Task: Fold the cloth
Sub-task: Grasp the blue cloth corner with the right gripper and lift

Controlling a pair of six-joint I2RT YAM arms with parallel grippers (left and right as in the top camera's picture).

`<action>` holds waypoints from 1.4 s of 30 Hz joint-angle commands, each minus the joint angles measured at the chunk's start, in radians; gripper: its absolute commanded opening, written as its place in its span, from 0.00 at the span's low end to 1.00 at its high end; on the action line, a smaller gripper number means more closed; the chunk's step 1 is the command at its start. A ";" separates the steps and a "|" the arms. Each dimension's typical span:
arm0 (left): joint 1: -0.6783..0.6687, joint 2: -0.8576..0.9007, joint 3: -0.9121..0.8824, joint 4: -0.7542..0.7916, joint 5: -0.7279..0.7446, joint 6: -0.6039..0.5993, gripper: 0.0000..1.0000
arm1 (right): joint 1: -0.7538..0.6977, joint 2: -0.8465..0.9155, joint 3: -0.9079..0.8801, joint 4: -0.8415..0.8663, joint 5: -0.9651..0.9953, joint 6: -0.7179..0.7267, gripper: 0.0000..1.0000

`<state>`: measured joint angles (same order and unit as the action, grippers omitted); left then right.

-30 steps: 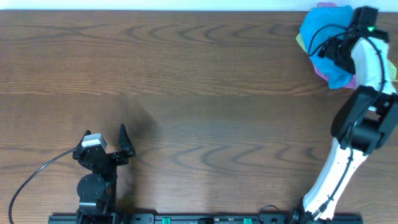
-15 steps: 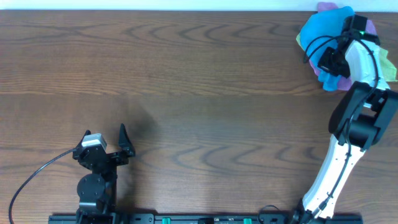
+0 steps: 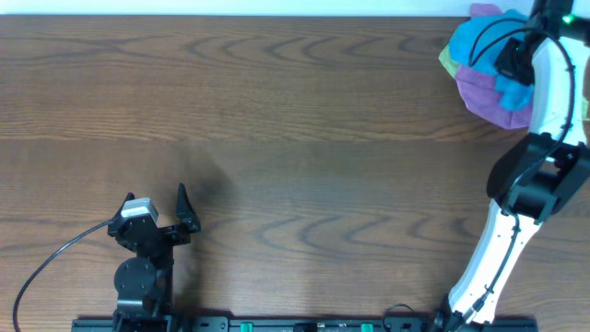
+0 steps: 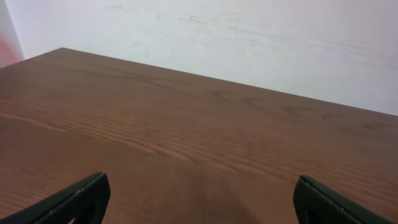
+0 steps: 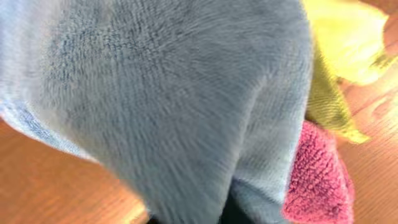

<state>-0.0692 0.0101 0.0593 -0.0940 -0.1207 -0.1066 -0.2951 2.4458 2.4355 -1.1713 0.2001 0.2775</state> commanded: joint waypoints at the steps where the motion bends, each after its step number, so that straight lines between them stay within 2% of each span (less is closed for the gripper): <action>1: -0.003 -0.006 -0.035 -0.012 -0.017 0.010 0.96 | 0.013 0.000 0.052 -0.010 0.021 0.005 0.02; 3: -0.003 -0.006 -0.035 -0.012 -0.017 0.010 0.95 | 0.014 0.000 0.061 -0.010 0.021 0.005 0.03; 4: -0.003 -0.006 -0.035 -0.013 -0.017 0.010 0.95 | 0.015 0.000 0.066 -0.010 0.021 0.005 0.24; 5: -0.003 -0.006 -0.035 -0.012 -0.017 0.010 0.96 | 0.016 0.000 0.068 -0.010 0.020 0.005 0.01; 14: -0.003 -0.006 -0.035 -0.012 -0.017 0.010 0.95 | 0.039 0.000 0.121 -0.008 -0.026 0.005 0.02; 23: -0.003 -0.006 -0.035 -0.012 -0.017 0.010 0.95 | 0.169 0.000 0.443 -0.090 -0.066 -0.077 0.02; 29: -0.003 -0.006 -0.035 -0.013 -0.017 0.010 0.95 | 0.250 -0.006 0.584 -0.245 -0.061 -0.097 0.01; 37: -0.003 -0.006 -0.035 -0.012 -0.017 0.010 0.95 | 0.340 -0.220 0.577 -0.298 -0.047 -0.111 0.02; 42: -0.003 -0.006 -0.035 -0.013 -0.017 0.010 0.95 | 0.392 -0.365 0.452 -0.312 -0.047 -0.111 0.02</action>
<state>-0.0692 0.0101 0.0593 -0.0940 -0.1207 -0.1070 0.0727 2.1490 2.9356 -1.4776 0.1390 0.1814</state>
